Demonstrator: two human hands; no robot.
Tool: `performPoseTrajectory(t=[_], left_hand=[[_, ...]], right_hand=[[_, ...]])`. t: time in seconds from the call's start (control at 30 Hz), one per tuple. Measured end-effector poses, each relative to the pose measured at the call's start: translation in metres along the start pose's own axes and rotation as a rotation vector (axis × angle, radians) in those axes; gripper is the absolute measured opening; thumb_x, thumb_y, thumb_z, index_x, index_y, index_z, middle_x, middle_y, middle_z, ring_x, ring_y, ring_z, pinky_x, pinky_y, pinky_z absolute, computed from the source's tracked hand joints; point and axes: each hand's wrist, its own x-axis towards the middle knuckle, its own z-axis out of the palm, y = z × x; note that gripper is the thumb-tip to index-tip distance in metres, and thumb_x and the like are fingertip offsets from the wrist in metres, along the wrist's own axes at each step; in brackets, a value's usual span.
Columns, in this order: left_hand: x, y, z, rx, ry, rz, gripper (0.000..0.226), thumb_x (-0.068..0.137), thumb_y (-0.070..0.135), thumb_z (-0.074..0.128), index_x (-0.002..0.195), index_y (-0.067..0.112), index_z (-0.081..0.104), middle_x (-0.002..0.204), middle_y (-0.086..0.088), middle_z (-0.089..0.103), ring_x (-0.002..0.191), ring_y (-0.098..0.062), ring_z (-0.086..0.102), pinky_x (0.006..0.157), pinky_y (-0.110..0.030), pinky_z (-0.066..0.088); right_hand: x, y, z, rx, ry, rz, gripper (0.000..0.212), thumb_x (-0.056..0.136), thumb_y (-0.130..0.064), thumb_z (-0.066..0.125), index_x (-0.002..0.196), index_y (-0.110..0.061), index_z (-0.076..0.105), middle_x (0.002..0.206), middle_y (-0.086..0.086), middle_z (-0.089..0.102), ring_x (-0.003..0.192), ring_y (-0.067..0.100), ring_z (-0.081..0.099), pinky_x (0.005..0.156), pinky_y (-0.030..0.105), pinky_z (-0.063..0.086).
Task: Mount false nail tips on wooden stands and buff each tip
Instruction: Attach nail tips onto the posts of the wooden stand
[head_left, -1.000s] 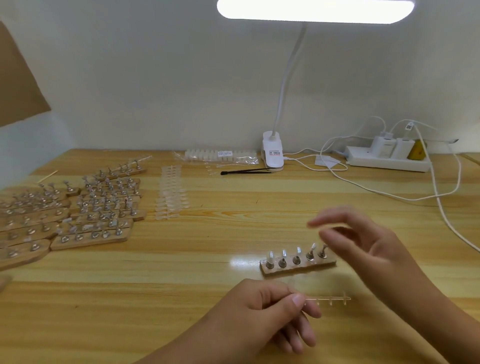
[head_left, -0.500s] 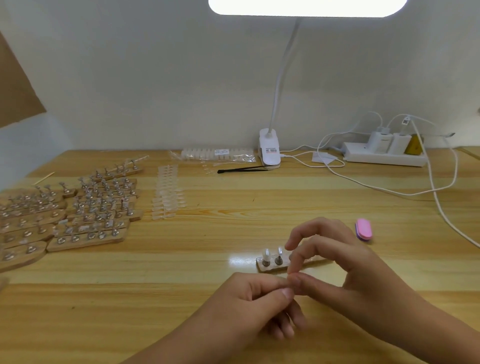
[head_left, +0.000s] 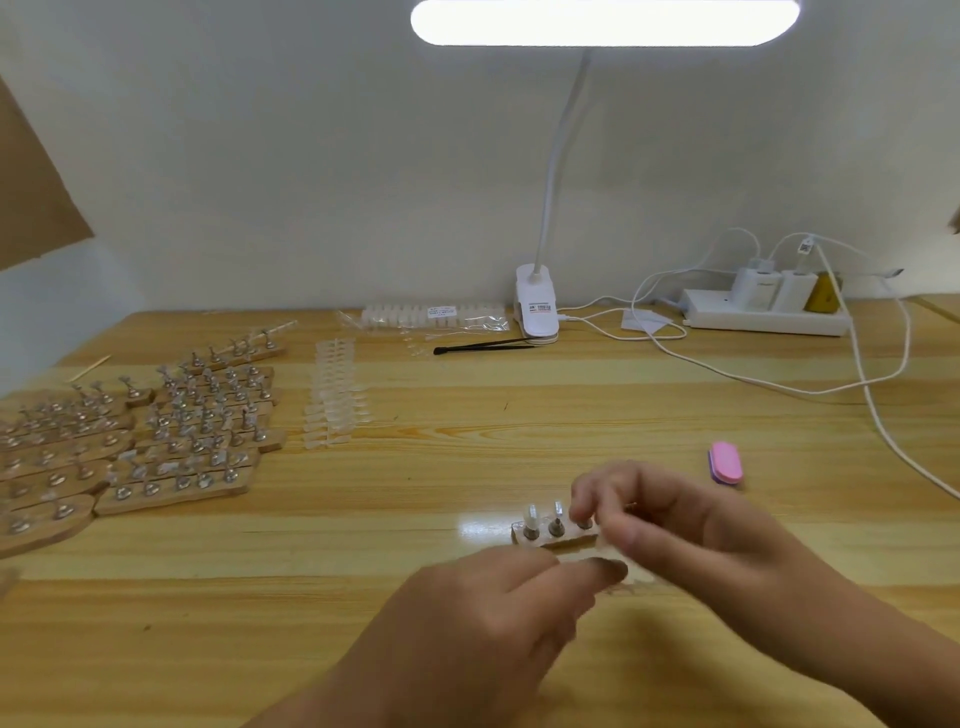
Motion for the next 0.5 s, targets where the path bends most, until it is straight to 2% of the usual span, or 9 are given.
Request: performPoseTrajectory(t=[0.03,0.07,0.1,0.17,0.23,0.33,0.4,0.5], left_hand=[[0.001,-0.006,-0.004,0.12,0.04,0.107,0.028,0.095,0.016,0.051,0.114,0.022,0.07,0.082,0.006,0.069,0.069,-0.014,0.065,0.061,-0.026,0.054],[0.004,-0.014,-0.011,0.163,0.09,0.143,0.03,0.095,0.014,0.051,0.119,0.015,0.069,0.086,0.002,0.069,0.073,-0.016,0.065,0.067,-0.026,0.054],[0.008,-0.023,-0.019,0.146,0.154,0.1,0.03,0.095,0.016,0.051,0.12,0.013,0.068,0.09,0.001,0.069,0.079,-0.016,0.064,0.075,-0.025,0.053],[0.012,-0.042,-0.038,0.078,0.312,-0.137,0.03,0.095,0.025,0.05,0.119,0.021,0.067,0.096,0.008,0.067,0.087,-0.009,0.06,0.083,-0.015,0.045],[0.009,-0.061,-0.05,-0.069,0.406,-0.459,0.024,0.097,0.031,0.051,0.113,0.033,0.067,0.095,0.017,0.063,0.086,-0.004,0.058,0.076,-0.008,0.042],[0.006,-0.089,-0.055,-0.232,0.41,-0.829,0.023,0.099,0.024,0.051,0.105,0.037,0.069,0.106,0.014,0.064,0.099,-0.006,0.058,0.074,-0.011,0.04],[0.005,-0.1,-0.056,-0.244,0.371,-0.945,0.022,0.1,0.025,0.049,0.104,0.035,0.069,0.113,0.009,0.063,0.101,-0.003,0.055,0.075,-0.013,0.036],[0.004,-0.102,-0.053,-0.317,0.31,-1.002,0.027,0.101,0.03,0.046,0.104,0.025,0.073,0.101,0.019,0.063,0.078,-0.002,0.05,0.068,-0.019,0.038]], right_hand=[[0.001,-0.001,-0.002,0.111,0.043,0.037,0.026,0.081,-0.049,0.068,0.083,-0.023,0.066,0.101,-0.005,0.069,0.094,0.009,0.063,0.082,0.019,0.05],[0.002,-0.002,-0.004,0.191,0.093,0.057,0.034,0.076,-0.054,0.072,0.084,-0.021,0.067,0.099,0.0,0.07,0.09,0.01,0.063,0.079,0.02,0.051],[0.003,-0.004,-0.006,0.248,0.139,0.061,0.04,0.072,-0.058,0.075,0.084,-0.021,0.067,0.094,0.004,0.071,0.084,0.012,0.063,0.075,0.021,0.052],[0.006,-0.005,-0.009,0.292,0.222,0.05,0.045,0.064,-0.062,0.08,0.082,-0.024,0.068,0.081,0.006,0.068,0.072,0.013,0.06,0.067,0.02,0.051],[0.008,-0.004,-0.011,0.279,0.283,0.045,0.047,0.056,-0.064,0.083,0.08,-0.025,0.069,0.074,0.004,0.065,0.067,0.013,0.057,0.064,0.02,0.051],[0.008,0.001,-0.013,0.254,0.312,0.063,0.054,0.049,-0.065,0.086,0.081,-0.025,0.071,0.07,0.006,0.064,0.066,0.014,0.057,0.064,0.019,0.051],[0.008,0.003,-0.012,0.223,0.301,0.088,0.061,0.046,-0.066,0.087,0.087,-0.023,0.073,0.071,0.008,0.066,0.067,0.015,0.059,0.066,0.019,0.052],[0.008,0.003,-0.012,0.209,0.257,0.132,0.071,0.041,-0.069,0.088,0.092,-0.022,0.075,0.077,0.011,0.071,0.074,0.018,0.066,0.075,0.017,0.052]])
